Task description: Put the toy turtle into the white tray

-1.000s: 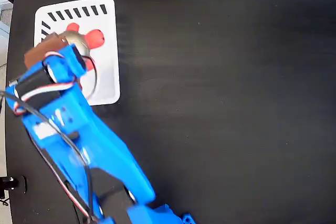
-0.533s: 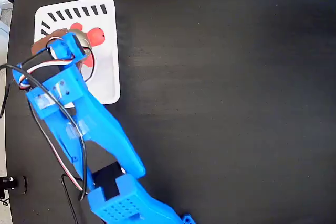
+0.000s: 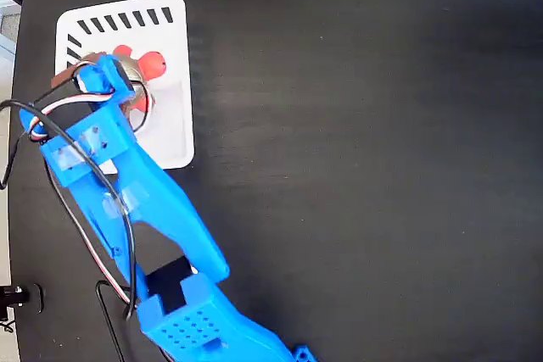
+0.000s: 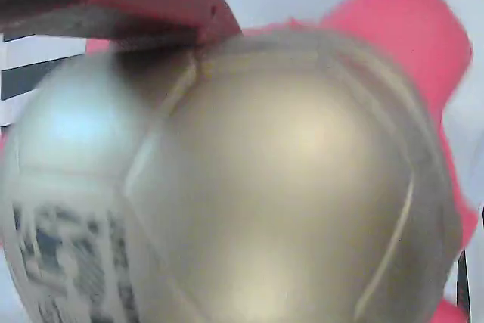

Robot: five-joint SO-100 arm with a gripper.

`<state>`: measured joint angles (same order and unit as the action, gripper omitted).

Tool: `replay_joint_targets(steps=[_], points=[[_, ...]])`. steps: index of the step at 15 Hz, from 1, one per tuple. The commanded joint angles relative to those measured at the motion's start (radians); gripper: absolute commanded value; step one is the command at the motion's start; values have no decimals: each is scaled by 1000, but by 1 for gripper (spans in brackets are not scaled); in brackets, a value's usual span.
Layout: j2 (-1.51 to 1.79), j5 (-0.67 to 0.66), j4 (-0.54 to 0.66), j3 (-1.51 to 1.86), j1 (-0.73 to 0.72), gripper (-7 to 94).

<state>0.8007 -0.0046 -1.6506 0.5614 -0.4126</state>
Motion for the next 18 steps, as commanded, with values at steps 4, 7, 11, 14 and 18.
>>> replay_joint_targets(steps=[4, 7, 11, 14, 18], points=[[57, 23, -18, 11, -11, 56], [121, 38, -25, 15, -9, 44], [537, 66, 156, 359, 8, 0], [913, 91, 368, 769, 75, 0], [1330, 87, 630, 1341, 207, 0]])
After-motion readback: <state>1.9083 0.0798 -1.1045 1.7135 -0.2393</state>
